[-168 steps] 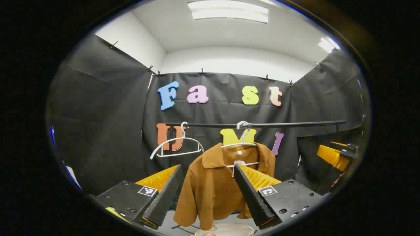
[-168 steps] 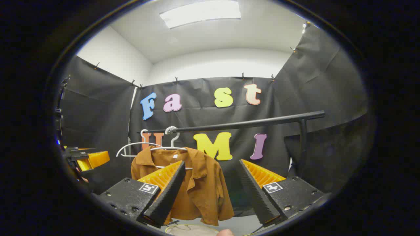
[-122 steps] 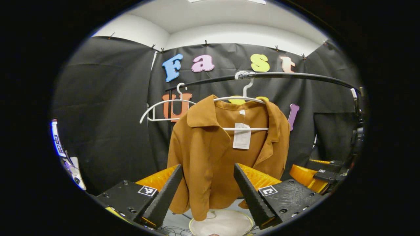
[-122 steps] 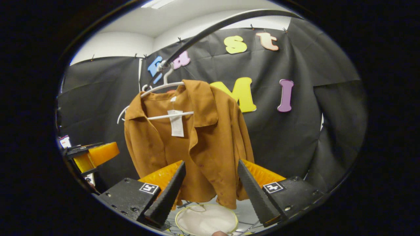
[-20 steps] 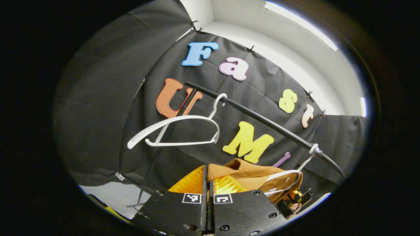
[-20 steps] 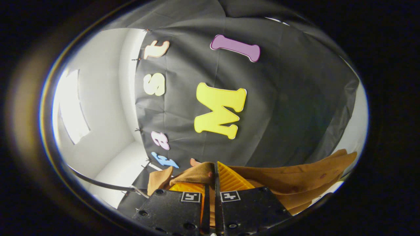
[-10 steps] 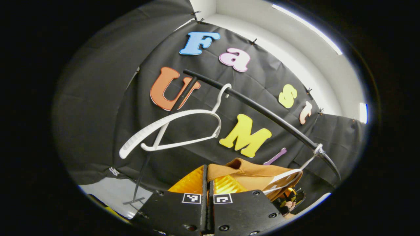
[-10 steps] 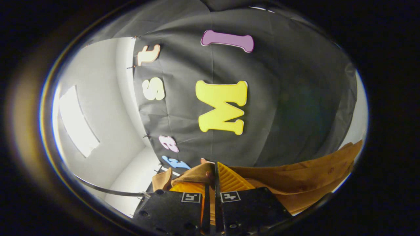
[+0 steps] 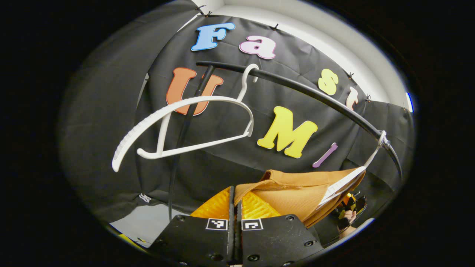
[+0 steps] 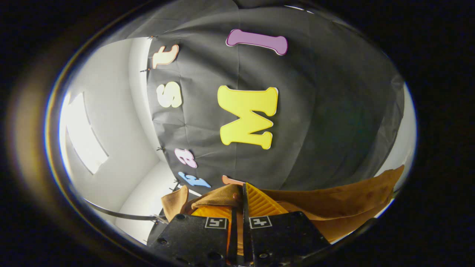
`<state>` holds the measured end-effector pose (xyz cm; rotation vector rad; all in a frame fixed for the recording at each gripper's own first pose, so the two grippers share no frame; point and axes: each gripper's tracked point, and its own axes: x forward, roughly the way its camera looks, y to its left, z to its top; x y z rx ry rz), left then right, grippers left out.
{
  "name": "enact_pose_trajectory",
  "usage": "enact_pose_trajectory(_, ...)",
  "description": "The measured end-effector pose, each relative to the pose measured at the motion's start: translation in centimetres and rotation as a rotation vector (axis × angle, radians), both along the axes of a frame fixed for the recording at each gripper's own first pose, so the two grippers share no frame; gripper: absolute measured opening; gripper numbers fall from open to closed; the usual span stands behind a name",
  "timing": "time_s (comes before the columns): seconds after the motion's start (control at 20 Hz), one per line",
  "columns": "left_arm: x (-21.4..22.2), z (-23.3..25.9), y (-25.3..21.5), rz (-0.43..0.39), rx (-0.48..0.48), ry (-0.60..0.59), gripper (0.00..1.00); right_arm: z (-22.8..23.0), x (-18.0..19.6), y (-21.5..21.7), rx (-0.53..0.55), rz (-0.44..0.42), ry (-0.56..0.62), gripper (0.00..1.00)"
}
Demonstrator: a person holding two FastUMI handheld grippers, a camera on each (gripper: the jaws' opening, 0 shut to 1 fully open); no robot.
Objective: Grasp the clothes on the hanger with both hands and then place them into the laundry hamper below.
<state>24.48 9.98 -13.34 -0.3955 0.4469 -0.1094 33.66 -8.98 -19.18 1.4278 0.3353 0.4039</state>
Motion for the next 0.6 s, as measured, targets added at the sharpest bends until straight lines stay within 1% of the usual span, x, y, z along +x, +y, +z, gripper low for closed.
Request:
enact_pose_trajectory(0.1, -0.4, -1.4, -0.6, -0.011, -0.029, 0.036, 0.0, 0.0, 0.1, 0.1, 0.0, -0.001, 0.003, 0.09)
enact_pose_trajectory(0.3, -0.1, -3.2, -1.1, -0.021, -0.035, 0.049, 0.0, 0.4, -0.1, -0.2, 0.005, -0.007, -0.008, 0.09)
enact_pose_trajectory(0.35, 0.0, -3.6, -1.1, -0.025, -0.031, 0.064, 0.06, 0.4, -0.1, -0.3, 0.008, -0.008, -0.009, 0.08)
enact_pose_trajectory(0.4, 0.2, -3.4, -0.7, -0.006, -0.029, 0.052, 0.0, 0.7, -0.1, -0.5, 0.009, -0.015, -0.014, 0.08)
enact_pose_trajectory(0.45, 0.9, -3.5, -0.7, -0.003, -0.041, 0.055, 0.06, 1.1, -0.1, -0.8, 0.018, -0.022, -0.026, 0.09)
enact_pose_trajectory(0.5, 0.9, -2.9, -0.8, -0.001, -0.065, 0.05, 0.0, 1.6, -0.6, -1.3, 0.038, -0.028, -0.046, 0.08)
enact_pose_trajectory(0.55, 1.3, -1.9, -0.6, -0.002, -0.094, 0.028, 0.0, 2.4, -0.8, -1.8, 0.067, -0.041, -0.073, 0.09)
enact_pose_trajectory(0.6, 1.6, -1.0, -0.4, -0.004, -0.113, 0.006, 0.05, 3.0, -0.9, -2.2, 0.093, -0.047, -0.096, 0.09)
